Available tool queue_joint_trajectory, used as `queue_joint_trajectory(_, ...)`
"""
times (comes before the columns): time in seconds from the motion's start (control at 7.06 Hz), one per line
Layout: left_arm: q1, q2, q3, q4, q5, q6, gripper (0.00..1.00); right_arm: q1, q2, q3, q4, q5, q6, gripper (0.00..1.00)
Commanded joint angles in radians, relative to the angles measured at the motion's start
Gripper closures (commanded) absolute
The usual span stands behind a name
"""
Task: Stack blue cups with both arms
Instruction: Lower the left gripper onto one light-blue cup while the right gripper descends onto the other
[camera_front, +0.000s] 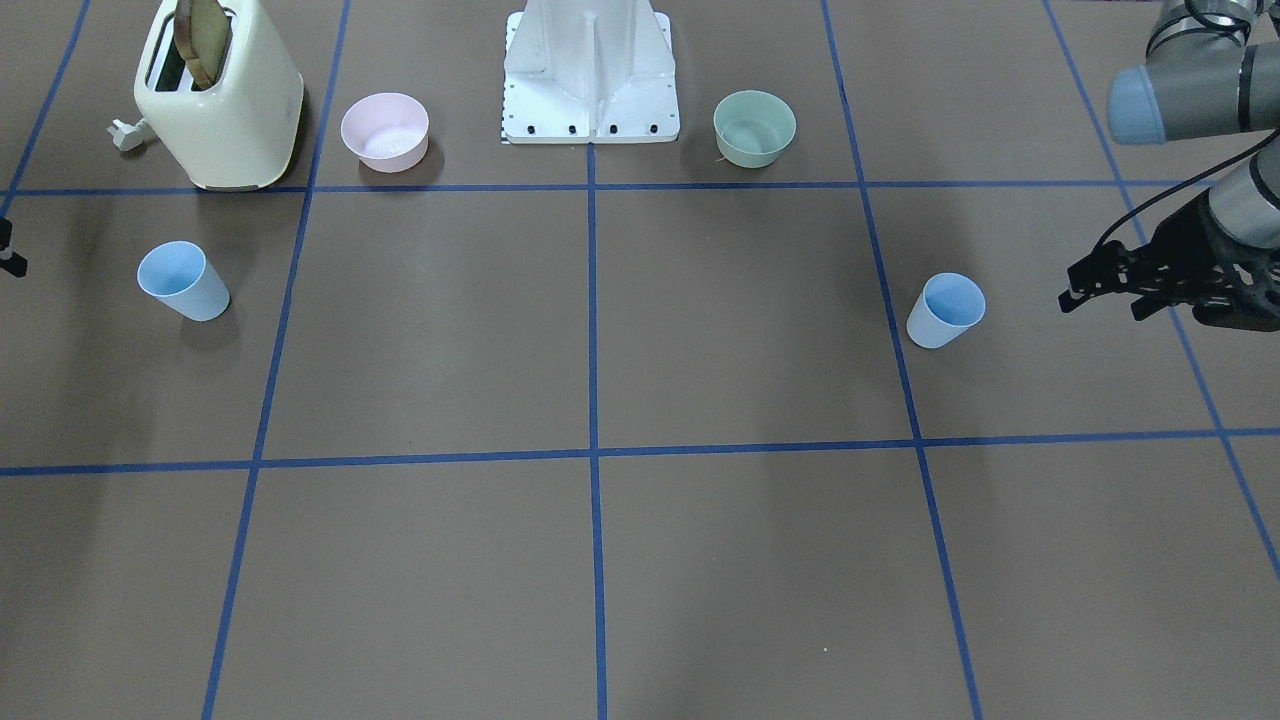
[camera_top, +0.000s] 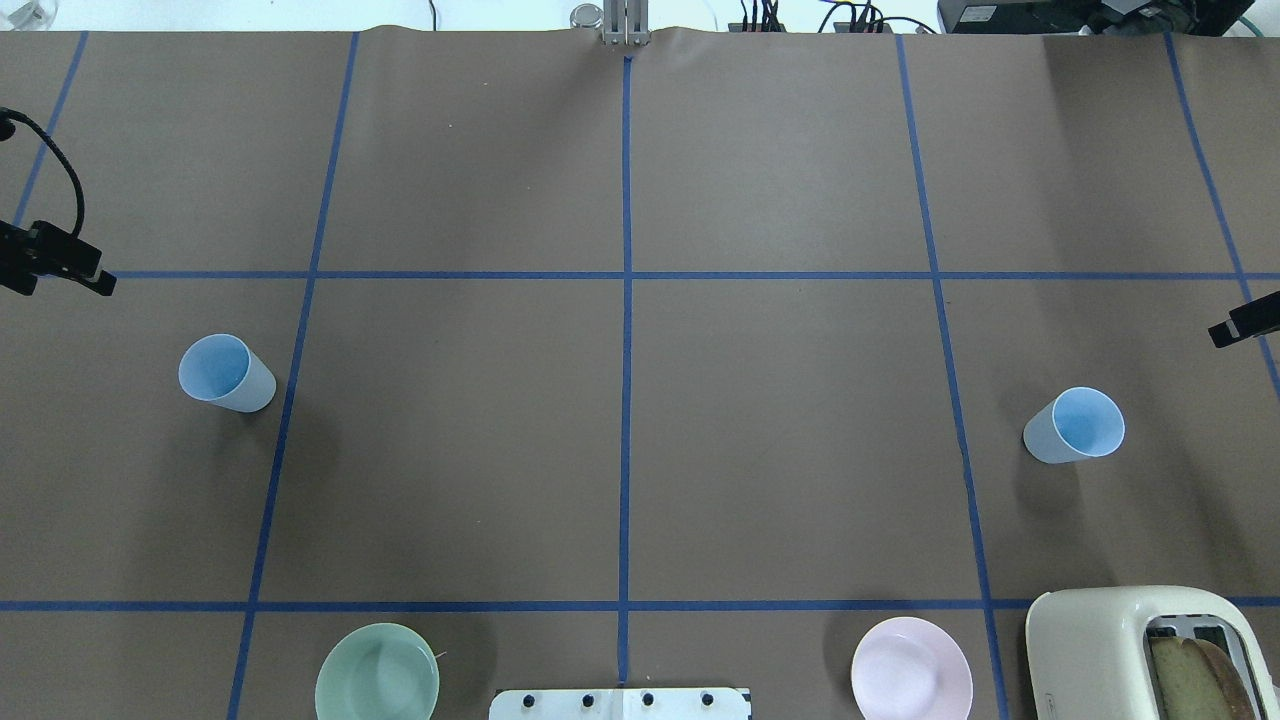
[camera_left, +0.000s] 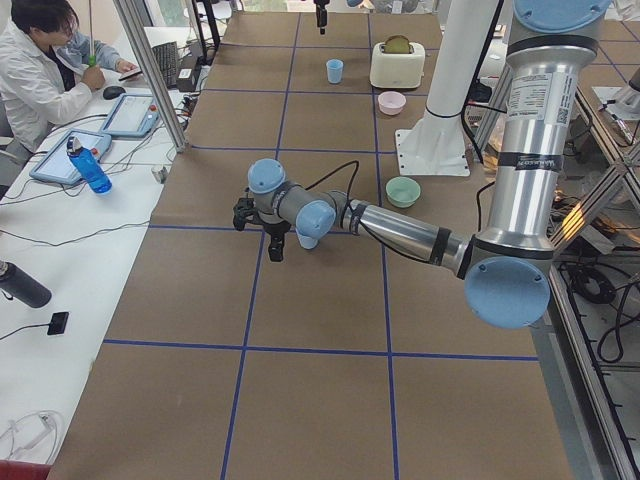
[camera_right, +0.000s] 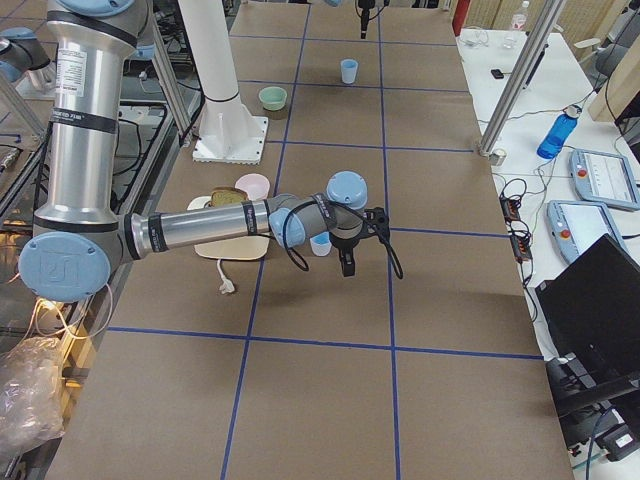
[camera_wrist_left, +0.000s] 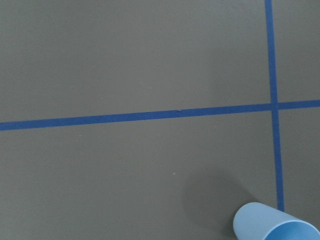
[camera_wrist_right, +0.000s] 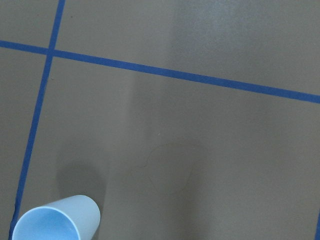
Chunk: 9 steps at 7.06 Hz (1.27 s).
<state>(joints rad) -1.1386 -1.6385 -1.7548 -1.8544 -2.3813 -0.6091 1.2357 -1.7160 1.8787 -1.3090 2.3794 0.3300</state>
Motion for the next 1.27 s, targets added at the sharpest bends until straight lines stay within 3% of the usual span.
queue_joint_trajectory(0.0, 0.072, 0.023, -0.005, -0.117, 0.002, -0.131, 0.02, -0.060, -0.011, 0.028, 0.002, -0.017, 0.050, 0.06)
queue_joint_trajectory(0.42, 0.117, 0.022, -0.005, -0.117, 0.010, -0.146, 0.03, -0.162, -0.004, 0.065, 0.008, -0.028, 0.144, 0.06)
queue_joint_trajectory(0.85, 0.181, 0.022, -0.002, -0.118, 0.028, -0.156, 0.10, -0.176, -0.002, 0.066, 0.008, -0.029, 0.153, 0.06)
queue_joint_trajectory(1.13, 0.209, 0.016, 0.003, -0.120, 0.028, -0.158, 0.31, -0.180, -0.001, 0.066, 0.008, -0.032, 0.155, 0.06)
